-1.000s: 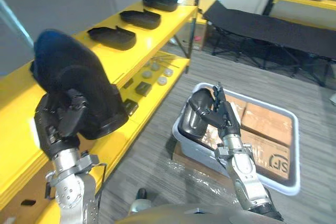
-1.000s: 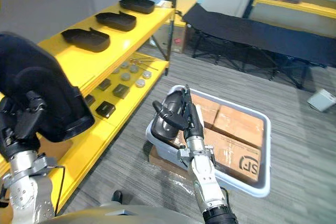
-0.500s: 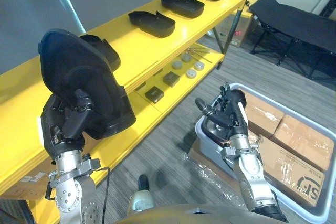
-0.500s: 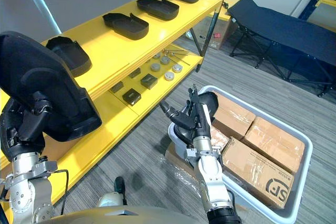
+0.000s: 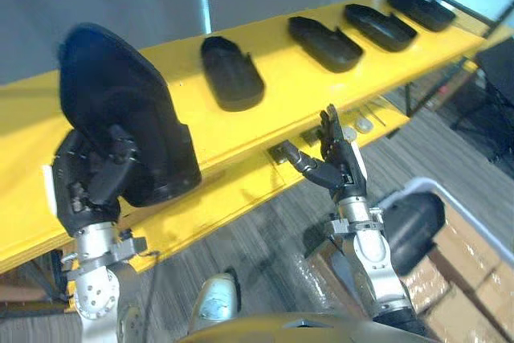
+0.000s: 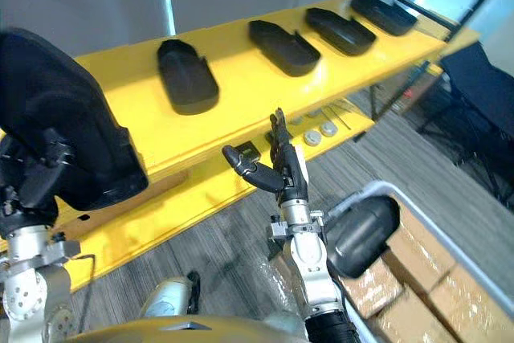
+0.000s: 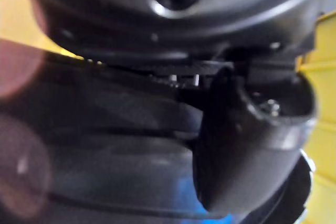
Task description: Walk over and take three plastic housings, then place them on the shelf
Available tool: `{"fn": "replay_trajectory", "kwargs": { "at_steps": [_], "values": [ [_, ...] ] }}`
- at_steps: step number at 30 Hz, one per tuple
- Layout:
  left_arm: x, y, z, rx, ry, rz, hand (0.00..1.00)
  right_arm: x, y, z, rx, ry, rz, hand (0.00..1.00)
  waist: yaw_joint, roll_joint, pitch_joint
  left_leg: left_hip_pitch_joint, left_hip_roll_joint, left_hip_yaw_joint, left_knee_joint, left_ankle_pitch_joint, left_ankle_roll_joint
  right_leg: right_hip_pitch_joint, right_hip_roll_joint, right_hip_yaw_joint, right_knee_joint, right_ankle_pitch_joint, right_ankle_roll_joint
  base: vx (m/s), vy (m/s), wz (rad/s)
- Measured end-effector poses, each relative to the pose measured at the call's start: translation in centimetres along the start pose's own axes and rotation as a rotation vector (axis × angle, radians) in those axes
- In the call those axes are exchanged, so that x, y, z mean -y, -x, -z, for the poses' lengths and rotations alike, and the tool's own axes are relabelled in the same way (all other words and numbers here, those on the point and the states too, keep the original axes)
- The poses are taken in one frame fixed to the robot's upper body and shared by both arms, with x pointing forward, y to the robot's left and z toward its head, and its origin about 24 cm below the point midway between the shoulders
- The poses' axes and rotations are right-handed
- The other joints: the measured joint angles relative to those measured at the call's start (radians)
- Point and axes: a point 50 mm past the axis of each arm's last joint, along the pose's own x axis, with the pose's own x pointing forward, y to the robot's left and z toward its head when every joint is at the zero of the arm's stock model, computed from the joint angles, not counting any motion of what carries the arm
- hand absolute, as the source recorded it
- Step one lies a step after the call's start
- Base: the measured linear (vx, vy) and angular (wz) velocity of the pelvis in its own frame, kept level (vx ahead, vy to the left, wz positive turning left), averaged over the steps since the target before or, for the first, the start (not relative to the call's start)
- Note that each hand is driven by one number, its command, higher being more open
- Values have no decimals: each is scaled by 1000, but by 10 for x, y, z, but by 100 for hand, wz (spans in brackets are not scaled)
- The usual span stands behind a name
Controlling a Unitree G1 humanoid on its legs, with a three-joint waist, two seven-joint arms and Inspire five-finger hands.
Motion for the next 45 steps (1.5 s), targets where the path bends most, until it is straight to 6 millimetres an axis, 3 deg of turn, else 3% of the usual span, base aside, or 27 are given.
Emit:
{"fn": "replay_trajectory", "kwargs": {
  "at_steps": [2,4,5,6,7,8,9,10,13,15,20,25,27,29,30,31,32,33,34,36,37,40,42,44,45],
  "values": [
    [8,-13,4,19,23,7,0,13,-11,-19,103,74,23,100,-32,13,5,61,-36,-96,-43,-2,6,-86,135,108,-150,-44,-21,315,62,126],
    [19,-27,9,32,46,37,0,33,-15,-41,209,127,90,100,-61,14,6,75,-61,-164,-39,-1,-13,-148,211,248,-261,-22,7,250,-4,152],
    [22,-29,11,25,49,43,0,39,-15,-47,239,143,113,100,-69,11,5,88,-74,-189,-41,-5,-18,-154,211,266,-293,-8,17,325,-81,163],
    [23,-29,15,9,42,41,0,48,-17,-59,303,162,149,100,-86,-7,-5,117,-104,-220,-38,-13,-31,-146,192,257,-371,62,4,398,-152,137],
    [23,-28,15,4,38,39,0,52,-18,-71,365,169,171,100,-94,-38,-24,125,-132,-210,-17,-37,-59,-130,176,239,-461,201,-11,427,-187,118],
    [23,-25,17,-7,48,28,0,55,-19,-76,396,182,178,100,-93,-26,-29,124,-123,-200,2,-59,-61,-107,167,215,-470,173,-15,406,-185,64],
    [24,-19,21,-31,67,11,0,58,-23,-84,436,200,182,100,-77,14,-35,113,-79,-170,37,-87,-78,-61,204,189,-536,186,-27,334,-147,32],
    [24,-16,23,-44,66,20,0,62,-25,-88,451,216,191,100,-72,28,-43,106,-50,-124,50,-90,-82,-21,224,164,-598,198,-37,307,-123,32],
    [28,-15,23,-45,72,82,0,72,-24,-92,463,245,236,100,-75,42,-47,131,-10,-30,14,-85,-78,46,248,118,-675,204,-43,236,-86,49],
    [29,-15,23,-45,77,99,0,78,-23,-95,470,256,272,100,-76,53,-52,157,-8,-22,-21,-82,-77,71,251,108,-698,204,-43,177,-22,15],
    [31,-15,20,-32,79,139,0,89,-14,-92,449,268,328,100,-83,78,-64,192,-19,-4,-60,-80,-77,94,243,111,-719,204,-43,83,50,-4],
    [35,-16,8,17,89,177,0,87,-6,-90,439,209,312,100,-82,80,-65,196,-22,21,-54,-80,-77,95,240,123,-719,204,-42,10,29,-8],
    [35,-16,6,27,84,185,0,87,-2,-89,427,209,293,100,-85,82,-64,169,-26,27,6,-80,-77,100,233,123,-719,203,-42,-14,6,3],
    [35,-16,6,21,81,193,0,89,1,-90,424,204,285,100,-97,75,-59,121,-39,52,112,-67,-107,115,192,112,-720,203,-41,-54,86,29],
    [36,-17,7,15,77,215,0,93,2,-92,426,219,297,100,-114,61,-49,85,-30,96,177,-81,-75,126,161,103,-715,203,-39,-101,125,34],
    [36,-18,7,10,60,250,0,97,4,-94,428,228,317,100,-116,75,-55,83,45,147,175,-101,-57,128,152,105,-708,202,-38,-105,84,23],
    [36,-19,7,8,53,265,0,99,4,-95,430,236,323,100,-116,76,-54,84,84,158,168,-95,-67,126,152,105,-706,198,-33,-95,108,-5],
    [37,-20,7,6,52,282,0,104,6,-98,434,259,329,100,-121,100,-61,97,152,161,126,-61,-95,118,146,105,-692,186,-2,-86,212,-6],
    [39,-21,9,-13,52,290,0,107,7,-100,435,270,332,100,-134,123,-73,121,185,161,52,-5,-120,90,132,111,-662,172,17,-86,283,-6],
    [42,-26,12,-37,52,302,0,113,10,-100,437,247,359,100,-154,138,-80,162,151,186,-58,-37,-164,51,97,132,-618,164,48,-118,366,-2],
    [42,-31,13,-53,36,308,0,114,15,-96,414,233,386,100,-166,121,-71,173,111,198,-76,-33,-151,58,60,142,-629,175,57,-123,330,-7],
    [37,-37,16,-99,-10,304,0,110,21,-86,353,226,358,100,-169,81,-59,173,65,222,-84,-35,-121,72,24,166,-689,217,70,-101,232,-19],
    [33,-37,21,-151,-25,283,0,102,22,-82,338,202,334,100,-174,71,-61,166,55,226,-99,-31,-111,76,23,167,-718,218,71,-28,87,4],
    [32,-36,27,-219,-16,273,0,94,19,-81,331,186,301,100,-186,70,-61,159,53,222,-100,-25,-117,76,24,167,-720,241,61,24,-2,18],
    [32,-36,29,-242,0,270,0,92,18,-80,326,183,291,100,-187,70,-61,159,55,220,-100,-24,-121,76,25,167,-719,250,71,50,-37,10]
  ]
}}
